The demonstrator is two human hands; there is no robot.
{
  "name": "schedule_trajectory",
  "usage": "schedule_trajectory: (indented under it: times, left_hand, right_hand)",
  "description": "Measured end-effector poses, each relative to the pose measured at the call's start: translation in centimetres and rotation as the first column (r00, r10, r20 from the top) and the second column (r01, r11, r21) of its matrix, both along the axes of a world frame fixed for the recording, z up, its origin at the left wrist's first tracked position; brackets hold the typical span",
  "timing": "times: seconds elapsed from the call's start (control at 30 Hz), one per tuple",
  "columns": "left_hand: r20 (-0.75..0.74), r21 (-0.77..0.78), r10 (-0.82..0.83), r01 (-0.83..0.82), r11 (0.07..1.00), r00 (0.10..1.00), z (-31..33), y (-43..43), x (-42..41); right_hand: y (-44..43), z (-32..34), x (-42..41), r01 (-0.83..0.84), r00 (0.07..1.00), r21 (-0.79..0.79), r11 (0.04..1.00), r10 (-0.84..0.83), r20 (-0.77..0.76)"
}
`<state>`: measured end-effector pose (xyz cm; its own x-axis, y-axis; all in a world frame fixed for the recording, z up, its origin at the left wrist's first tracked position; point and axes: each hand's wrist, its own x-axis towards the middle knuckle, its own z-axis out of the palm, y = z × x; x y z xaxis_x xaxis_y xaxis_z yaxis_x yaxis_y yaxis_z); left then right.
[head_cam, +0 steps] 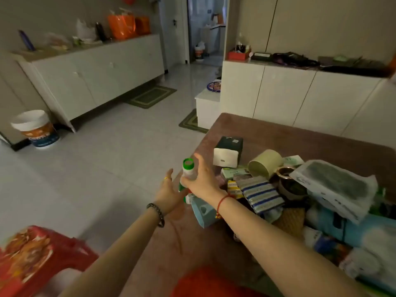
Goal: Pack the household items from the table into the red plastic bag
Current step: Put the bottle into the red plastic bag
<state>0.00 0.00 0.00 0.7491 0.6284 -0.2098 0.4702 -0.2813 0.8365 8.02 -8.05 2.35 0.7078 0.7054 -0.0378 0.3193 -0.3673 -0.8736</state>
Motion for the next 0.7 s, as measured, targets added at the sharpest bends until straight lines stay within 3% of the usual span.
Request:
schedule_trajectory:
  times: [0.07,0.13,0.33,0.43,0.57,0.63,0.7]
  left_hand:
    - [0.008,0.082,-0.083,0.082,0.993,0.997,-0.8,0.5,1.2]
    - [0.058,0.057,-0.109,0.105,0.993,0.992,-1.9,0.6,2.1]
    - [0.196,0.036,-0.043,0.036,0.999,0.98,-1.4,-0.7,1.5]
    - [0.343,0.13,-0.146,0.108,0.986,0.928,1.4,-3.0,-1.1]
    - [0.403,0.369,-0.31,0.158,0.916,0.861,4.7,-6.4,-4.9]
    - [0.414,0.359,-0.371,0.226,0.906,0.831,5.9,-8.4,-6.4]
    - [0.427,0.227,-0.444,0.382,0.896,0.788,6.3,-10.6,-8.0]
  right_hand:
    - [1.8,-0.7,0.7,-0.015,0.999,-0.07,0.997,0.019,0.05]
    - [3.0,-1.6,1.4,-0.009,0.996,-0.13,0.991,0.021,0.086]
    - [0.4,-1.7,1.8,-0.003,0.953,-0.101,0.995,0.033,0.302]
    - [-3.6,0.1,0.2,0.069,0.955,0.149,0.987,-0.108,0.275]
    - [-10.3,5.0,-3.5,0.072,0.939,0.51,0.857,-0.231,0.255]
    - [-13.5,7.4,-5.2,0.064,0.937,0.579,0.813,-0.248,0.245]
    - [-16.4,8.9,-7.0,0.041,0.944,0.575,0.817,-0.221,0.246]
